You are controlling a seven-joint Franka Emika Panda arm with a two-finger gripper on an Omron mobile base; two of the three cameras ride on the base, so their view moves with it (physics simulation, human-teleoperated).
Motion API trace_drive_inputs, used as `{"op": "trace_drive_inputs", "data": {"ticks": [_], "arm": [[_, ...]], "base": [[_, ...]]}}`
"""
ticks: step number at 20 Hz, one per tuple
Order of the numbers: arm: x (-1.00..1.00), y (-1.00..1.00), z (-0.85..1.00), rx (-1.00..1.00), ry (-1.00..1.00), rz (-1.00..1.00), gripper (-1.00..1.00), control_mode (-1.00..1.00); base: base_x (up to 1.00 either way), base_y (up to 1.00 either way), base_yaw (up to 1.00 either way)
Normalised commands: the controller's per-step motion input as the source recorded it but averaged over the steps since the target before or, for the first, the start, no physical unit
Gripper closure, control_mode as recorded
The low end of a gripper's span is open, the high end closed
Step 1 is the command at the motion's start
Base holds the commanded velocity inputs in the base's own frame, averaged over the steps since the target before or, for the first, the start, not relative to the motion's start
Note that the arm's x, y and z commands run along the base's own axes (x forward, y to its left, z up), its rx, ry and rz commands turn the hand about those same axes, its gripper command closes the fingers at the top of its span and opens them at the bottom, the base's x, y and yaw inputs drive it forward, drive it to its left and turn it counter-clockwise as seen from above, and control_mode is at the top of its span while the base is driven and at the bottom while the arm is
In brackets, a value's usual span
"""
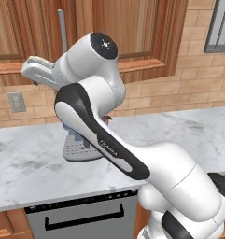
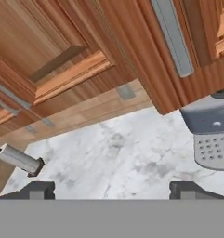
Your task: Open the cabinet, pick the kettle from the cabinet, and place it in the sink.
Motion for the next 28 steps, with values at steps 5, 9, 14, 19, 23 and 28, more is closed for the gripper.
{"op": "trace_drive_inputs", "data": {"ticks": [5, 9, 14, 19, 23, 28], "arm": [[0.09, 0.15, -0.18, 0.17, 0.08, -0.46, -1.00, -1.00], [0.10, 0.13, -0.28, 0.16, 0.11, -0.50, -1.00, -1.00], [0.18, 0.18, -0.04, 0.24, 0.10, -0.51, -1.00, -1.00], [0.13, 0.20, 0.00, 0.31, 0.03, -0.40, -1.00, -1.00], [0.16, 0.21, 0.00, 0.31, 0.00, -0.36, -1.00, -1.00], [0.10, 0.06, 0.02, 0.29, 0.03, -0.28, -1.00, -1.00]], "base": [[0.00, 0.00, 0.00], [0.00, 0.00, 0.00], [0.00, 0.00, 0.00], [0.00, 0.00, 0.00], [0.00, 0.00, 0.00], [0.00, 0.00, 0.00]]}}
